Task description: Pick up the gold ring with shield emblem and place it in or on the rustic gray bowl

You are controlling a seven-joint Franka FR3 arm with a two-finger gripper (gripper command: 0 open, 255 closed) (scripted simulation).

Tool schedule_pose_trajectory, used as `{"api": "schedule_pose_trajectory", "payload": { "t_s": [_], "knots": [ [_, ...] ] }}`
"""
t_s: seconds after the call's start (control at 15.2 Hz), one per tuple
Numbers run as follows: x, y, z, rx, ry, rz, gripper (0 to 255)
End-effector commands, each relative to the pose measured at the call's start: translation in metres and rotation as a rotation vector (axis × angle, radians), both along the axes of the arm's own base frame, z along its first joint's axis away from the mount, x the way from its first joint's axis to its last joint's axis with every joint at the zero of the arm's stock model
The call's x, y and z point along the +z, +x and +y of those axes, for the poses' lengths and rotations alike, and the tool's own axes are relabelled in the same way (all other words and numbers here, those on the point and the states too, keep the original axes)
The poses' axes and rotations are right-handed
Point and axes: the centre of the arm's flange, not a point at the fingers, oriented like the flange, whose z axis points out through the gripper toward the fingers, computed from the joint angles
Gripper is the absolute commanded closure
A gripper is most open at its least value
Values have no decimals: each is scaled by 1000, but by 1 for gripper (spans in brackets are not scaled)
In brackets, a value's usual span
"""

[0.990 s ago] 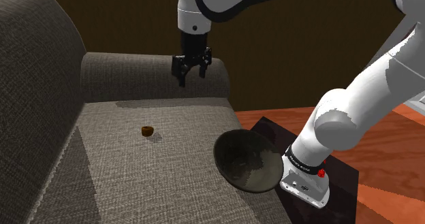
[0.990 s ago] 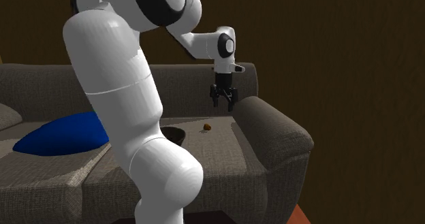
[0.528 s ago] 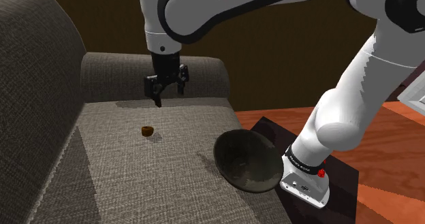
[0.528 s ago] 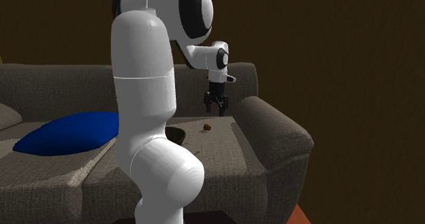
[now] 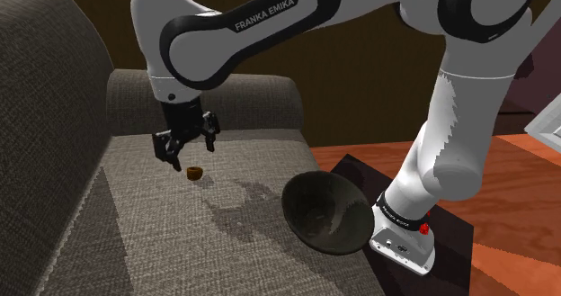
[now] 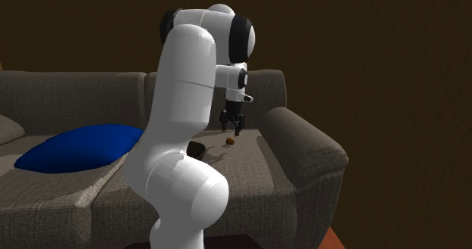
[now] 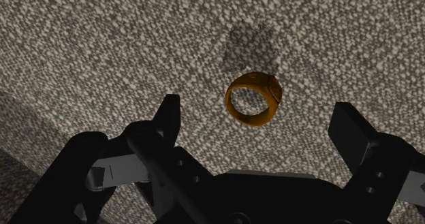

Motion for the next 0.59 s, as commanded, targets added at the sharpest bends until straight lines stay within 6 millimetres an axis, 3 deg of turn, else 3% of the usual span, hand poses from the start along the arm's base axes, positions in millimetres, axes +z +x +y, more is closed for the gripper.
{"api": "schedule_pose_trajectory", "payload": {
  "t_s": [0.0, 0.33, 0.53],
  "knots": [
    [-12, 1, 4, 0, 1, 4, 0],
    [-37, -3, 4, 0, 1, 4, 0],
    [-40, -4, 4, 0, 1, 4, 0]
  ]
}}
